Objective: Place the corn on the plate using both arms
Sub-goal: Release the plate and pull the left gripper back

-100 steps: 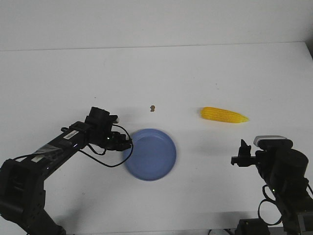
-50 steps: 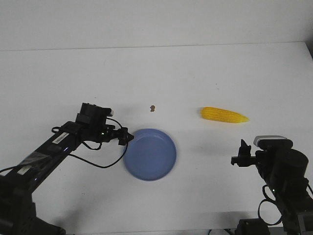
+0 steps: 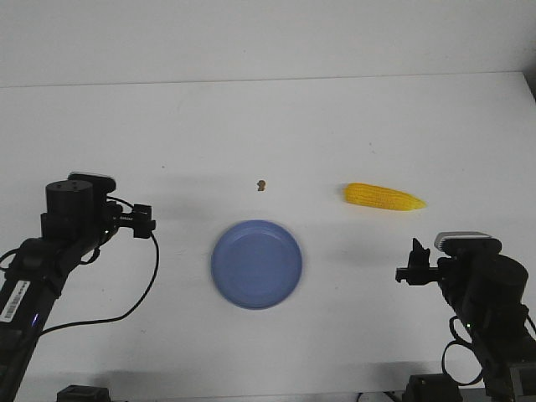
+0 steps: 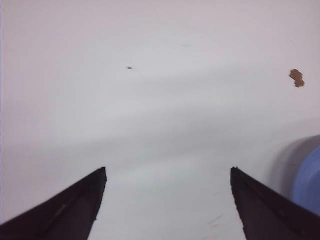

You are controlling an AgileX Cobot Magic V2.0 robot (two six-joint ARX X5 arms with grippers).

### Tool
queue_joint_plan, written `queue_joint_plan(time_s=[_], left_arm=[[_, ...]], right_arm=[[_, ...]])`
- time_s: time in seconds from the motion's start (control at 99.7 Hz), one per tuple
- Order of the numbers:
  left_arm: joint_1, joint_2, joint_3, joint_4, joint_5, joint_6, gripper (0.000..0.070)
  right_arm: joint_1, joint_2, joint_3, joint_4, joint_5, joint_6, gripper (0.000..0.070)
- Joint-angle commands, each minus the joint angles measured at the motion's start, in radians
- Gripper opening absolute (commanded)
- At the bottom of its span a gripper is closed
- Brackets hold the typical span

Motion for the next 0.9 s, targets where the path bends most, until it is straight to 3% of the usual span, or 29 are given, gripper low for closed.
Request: queue_joint_plan(time_s=[0.0, 0.251, 0.361, 0.491, 0.712, 0.892], left_arm=[[0.011, 0.002, 0.004, -0.006, -0.002, 0.018, 0.0515], [0.021, -0.021, 0.004, -0.004, 0.004, 0.0, 0.0515], [0.021, -0.021, 0.004, -0.002, 0.004, -0.007, 0.0515], [0.021, -0.021, 0.004, -0.002, 0.015, -0.021, 0.0515], [0.021, -0.021, 0.004, 0.0, 0.061, -0.027, 0.0515], [0.021, -0.021, 0.004, 0.001, 0.061, -0.031, 0.0515]], right_arm=[[0.001, 0.005, 0.016, 0.016, -0.001, 0.0, 0.0412], [0.0, 0.133, 0.037, 0.096, -0.001, -0.102, 0.0414], [0.0, 0.288, 0.101, 0.085, -0.014, -0.177, 0.0415], [0.002, 0.492, 0.21, 0.038, -0.091, -0.285, 0.0418], [0.022, 0.777, 0.359, 0.027, -0.079, -0.422, 0.0424], [0.029, 0.929, 0.416, 0.03, -0.09, -0.49, 0.0505]])
